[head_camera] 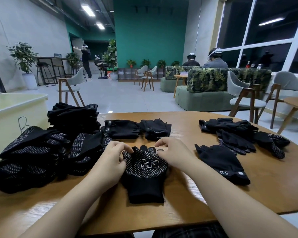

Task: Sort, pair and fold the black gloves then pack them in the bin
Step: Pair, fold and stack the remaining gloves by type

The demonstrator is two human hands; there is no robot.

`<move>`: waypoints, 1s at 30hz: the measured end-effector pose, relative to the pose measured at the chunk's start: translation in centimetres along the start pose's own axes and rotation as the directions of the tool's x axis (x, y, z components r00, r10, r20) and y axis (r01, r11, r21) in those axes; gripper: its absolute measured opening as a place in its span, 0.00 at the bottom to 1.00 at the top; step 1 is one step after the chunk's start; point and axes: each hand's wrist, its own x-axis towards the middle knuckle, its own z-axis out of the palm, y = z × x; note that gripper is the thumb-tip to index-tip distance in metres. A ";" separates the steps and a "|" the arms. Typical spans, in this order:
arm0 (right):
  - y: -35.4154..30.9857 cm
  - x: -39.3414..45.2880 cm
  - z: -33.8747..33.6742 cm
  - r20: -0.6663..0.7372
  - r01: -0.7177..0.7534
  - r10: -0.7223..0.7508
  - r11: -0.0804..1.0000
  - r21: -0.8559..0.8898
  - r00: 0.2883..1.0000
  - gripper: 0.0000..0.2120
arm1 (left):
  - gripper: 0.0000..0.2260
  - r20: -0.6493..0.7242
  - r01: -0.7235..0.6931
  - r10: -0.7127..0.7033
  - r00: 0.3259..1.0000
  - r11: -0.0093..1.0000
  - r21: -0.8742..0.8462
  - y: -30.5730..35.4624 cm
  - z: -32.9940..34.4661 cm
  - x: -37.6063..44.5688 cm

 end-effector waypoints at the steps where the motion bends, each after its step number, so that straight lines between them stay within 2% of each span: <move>1: -0.1 0.2 0.0 -0.034 0.005 -0.006 1.000 -0.023 0.999 0.10 | 0.15 -0.008 -0.008 0.009 1.000 0.999 0.044 -0.1 0.0 0.1; 3: -0.4 0.7 0.2 -0.057 0.036 -0.037 0.999 -0.009 0.998 0.08 | 0.12 -0.049 -0.027 0.036 0.998 0.986 0.162 -0.2 0.1 0.4; 5: -0.9 1.1 0.5 -0.010 0.063 -0.063 0.998 0.029 0.998 0.05 | 0.07 -0.083 0.002 0.016 0.996 0.977 0.215 0.1 0.3 1.2; 7: -1.3 1.5 0.8 0.060 0.067 -0.069 0.997 0.025 0.996 0.04 | 0.08 -0.065 0.106 -0.096 0.993 0.978 0.178 0.8 0.5 2.1; 9: -1.5 1.8 1.2 0.143 0.069 -0.061 0.996 -0.053 0.988 0.07 | 0.11 0.004 0.227 -0.231 0.973 0.962 0.153 1.2 0.9 3.1; 11: -1.5 2.1 1.7 0.219 0.096 -0.060 0.983 -0.159 0.974 0.09 | 0.10 0.053 0.265 -0.275 0.960 0.952 0.152 1.3 1.4 3.6; 14: -1.5 2.3 2.0 0.251 0.123 -0.075 0.976 -0.180 0.965 0.07 | 0.03 0.044 0.247 -0.252 0.967 0.964 0.097 1.1 1.9 3.3; 20: -1.5 1.7 2.7 0.171 0.153 -0.128 0.977 -0.145 0.977 0.07 | 0.10 -0.052 0.182 -0.184 0.982 0.983 -0.036 0.6 2.8 2.2; 26: -1.8 1.3 2.6 0.053 0.101 -0.098 0.993 -0.062 0.994 0.06 | 0.10 -0.050 0.156 -0.160 0.986 0.985 -0.080 0.1 3.1 1.9; 30: -2.4 2.9 2.7 0.161 0.049 -0.037 0.996 -0.071 0.986 0.05 | 0.13 -0.041 0.199 -0.203 0.978 0.976 -0.085 -0.1 3.2 2.0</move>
